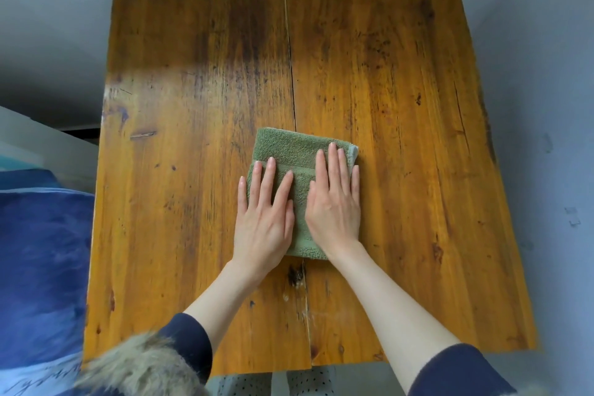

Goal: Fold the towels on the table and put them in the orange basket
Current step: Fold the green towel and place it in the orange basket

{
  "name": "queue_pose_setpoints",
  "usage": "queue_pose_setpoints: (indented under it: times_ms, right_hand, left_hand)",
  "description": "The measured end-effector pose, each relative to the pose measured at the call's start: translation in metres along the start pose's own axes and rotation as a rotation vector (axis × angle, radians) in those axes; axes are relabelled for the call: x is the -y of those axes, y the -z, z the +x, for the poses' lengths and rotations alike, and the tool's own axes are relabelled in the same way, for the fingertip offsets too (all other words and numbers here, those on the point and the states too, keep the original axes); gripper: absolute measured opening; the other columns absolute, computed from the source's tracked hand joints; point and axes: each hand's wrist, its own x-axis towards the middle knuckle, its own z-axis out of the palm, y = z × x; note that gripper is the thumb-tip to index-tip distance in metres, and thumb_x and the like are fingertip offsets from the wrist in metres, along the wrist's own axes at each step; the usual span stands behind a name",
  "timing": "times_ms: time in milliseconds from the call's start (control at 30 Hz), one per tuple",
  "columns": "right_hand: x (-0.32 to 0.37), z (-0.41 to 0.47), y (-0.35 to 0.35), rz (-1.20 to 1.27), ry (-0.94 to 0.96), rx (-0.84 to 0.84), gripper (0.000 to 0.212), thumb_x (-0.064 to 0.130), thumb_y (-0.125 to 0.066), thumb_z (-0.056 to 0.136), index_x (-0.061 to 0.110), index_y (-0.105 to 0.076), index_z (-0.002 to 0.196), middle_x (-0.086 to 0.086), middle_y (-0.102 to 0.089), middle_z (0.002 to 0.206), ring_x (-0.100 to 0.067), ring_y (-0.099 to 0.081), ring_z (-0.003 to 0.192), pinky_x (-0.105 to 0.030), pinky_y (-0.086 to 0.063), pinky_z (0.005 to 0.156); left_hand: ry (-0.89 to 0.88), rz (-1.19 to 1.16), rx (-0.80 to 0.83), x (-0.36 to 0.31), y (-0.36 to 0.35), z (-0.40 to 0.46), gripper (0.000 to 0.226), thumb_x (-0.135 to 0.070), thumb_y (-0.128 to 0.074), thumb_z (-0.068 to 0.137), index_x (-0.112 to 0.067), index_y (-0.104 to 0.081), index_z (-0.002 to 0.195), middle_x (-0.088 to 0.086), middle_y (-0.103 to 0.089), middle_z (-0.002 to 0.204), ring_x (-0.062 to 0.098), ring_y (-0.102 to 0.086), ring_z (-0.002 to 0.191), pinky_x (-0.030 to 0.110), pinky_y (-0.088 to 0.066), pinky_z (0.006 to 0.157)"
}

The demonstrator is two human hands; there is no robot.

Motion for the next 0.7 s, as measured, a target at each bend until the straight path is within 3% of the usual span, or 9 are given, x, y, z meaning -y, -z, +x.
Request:
queue_pose_setpoints:
  times_ms: [233, 433, 700]
  right_hand:
    - [-0.018, 0.003, -0.003, -0.116, 0.029, -0.068, 0.056, 0.039, -0.022, 0.097, 0.018, -0.013, 0.148, -0.013, -0.011, 0.156, -0.024, -0.005, 0.145, -0.048, -0.006, 0.117]
    - [-0.021, 0.004, -0.009, -0.051, 0.031, -0.097, 0.055, 0.038, -0.028, 0.095, 0.017, -0.027, 0.146, -0.011, -0.018, 0.155, -0.023, -0.009, 0.145, -0.051, -0.009, 0.117]
    - [-0.016, -0.025, -0.004, -0.033, -0.015, -0.053, 0.057, 0.038, -0.028, 0.097, 0.019, -0.012, 0.148, -0.009, -0.011, 0.156, -0.023, -0.006, 0.146, -0.050, -0.005, 0.117]
  left_hand:
    - [-0.163, 0.055, 0.005, 0.020, 0.006, 0.046, 0.053, -0.038, -0.028, 0.095, -0.018, -0.033, 0.145, 0.011, -0.020, 0.155, 0.029, -0.012, 0.144, 0.050, -0.012, 0.116]
    - [-0.141, 0.040, 0.017, 0.023, -0.005, 0.059, 0.057, -0.044, -0.029, 0.094, -0.021, -0.030, 0.146, 0.012, -0.014, 0.156, 0.027, -0.007, 0.145, 0.050, -0.013, 0.116]
    - [-0.143, 0.008, 0.046, 0.026, 0.001, 0.027, 0.055, -0.043, -0.026, 0.096, -0.025, -0.022, 0.148, 0.009, -0.008, 0.157, 0.025, -0.002, 0.146, 0.050, -0.003, 0.117]
